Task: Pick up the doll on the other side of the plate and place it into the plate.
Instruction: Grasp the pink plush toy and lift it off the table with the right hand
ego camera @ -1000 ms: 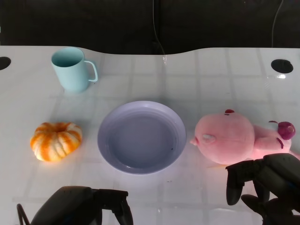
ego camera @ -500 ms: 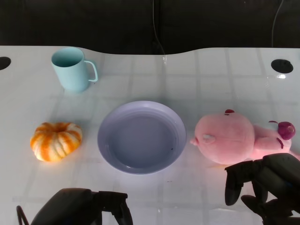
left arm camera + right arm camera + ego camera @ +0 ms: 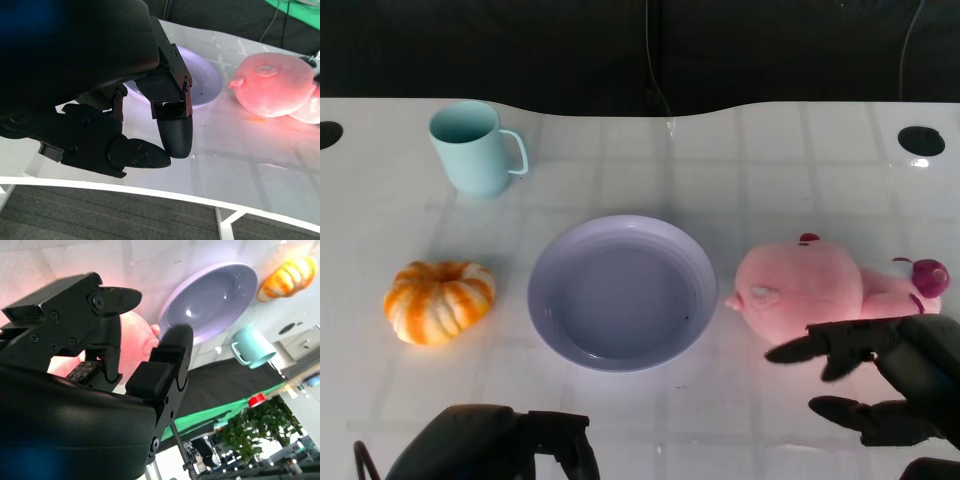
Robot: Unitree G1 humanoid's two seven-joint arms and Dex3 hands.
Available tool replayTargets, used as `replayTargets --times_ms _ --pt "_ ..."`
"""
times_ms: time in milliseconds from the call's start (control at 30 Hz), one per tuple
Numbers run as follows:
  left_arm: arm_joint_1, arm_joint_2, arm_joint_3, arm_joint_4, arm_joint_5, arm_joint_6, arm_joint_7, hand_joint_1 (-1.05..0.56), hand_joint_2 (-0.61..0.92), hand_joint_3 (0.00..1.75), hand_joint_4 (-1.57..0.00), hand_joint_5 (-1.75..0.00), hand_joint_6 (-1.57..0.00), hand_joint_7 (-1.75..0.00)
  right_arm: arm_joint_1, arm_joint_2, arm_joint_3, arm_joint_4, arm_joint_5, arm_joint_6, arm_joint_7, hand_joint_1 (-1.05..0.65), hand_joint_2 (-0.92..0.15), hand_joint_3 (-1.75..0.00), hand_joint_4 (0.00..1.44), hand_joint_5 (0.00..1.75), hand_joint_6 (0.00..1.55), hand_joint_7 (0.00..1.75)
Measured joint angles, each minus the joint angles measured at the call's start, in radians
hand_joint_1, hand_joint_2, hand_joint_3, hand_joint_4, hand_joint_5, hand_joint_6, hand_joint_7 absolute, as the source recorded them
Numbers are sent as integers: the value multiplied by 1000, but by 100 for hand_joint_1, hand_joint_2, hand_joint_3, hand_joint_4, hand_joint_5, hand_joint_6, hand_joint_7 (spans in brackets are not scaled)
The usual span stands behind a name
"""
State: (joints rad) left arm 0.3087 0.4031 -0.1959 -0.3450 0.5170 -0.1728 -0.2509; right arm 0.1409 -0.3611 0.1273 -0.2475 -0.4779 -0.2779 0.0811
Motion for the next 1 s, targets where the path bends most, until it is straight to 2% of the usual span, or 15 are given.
replayTargets --times_ms 167,333,500,567,1000 --pt "-1 0 0 12 0 -1 0 -33 92 24 -74 -129 -78 -97 -9 0 -18 36 -16 -68 -58 -40 -73 -3 37 54 49 0" --pt "-3 0 0 18 0 -13 0 -32 92 24 -75 -129 -78 -95 -16 1 -33 48 -78 -80 -119 -53 -74 0 3 84 28 1" --pt "-3 0 0 18 0 -13 0 -32 92 24 -74 -129 -78 -94 -20 12 -39 48 -145 -69 -180 -59 -72 0 0 84 22 0" --pt "-3 0 0 18 0 -13 0 -32 92 24 -75 -130 -78 -94 -21 18 -41 47 -176 -44 -200 -61 -72 0 0 80 21 1" --pt "-4 0 0 47 0 -43 8 -31 92 22 -76 -129 -79 -92 -41 54 -36 49 -329 110 -286 -65 -68 0 0 82 21 3"
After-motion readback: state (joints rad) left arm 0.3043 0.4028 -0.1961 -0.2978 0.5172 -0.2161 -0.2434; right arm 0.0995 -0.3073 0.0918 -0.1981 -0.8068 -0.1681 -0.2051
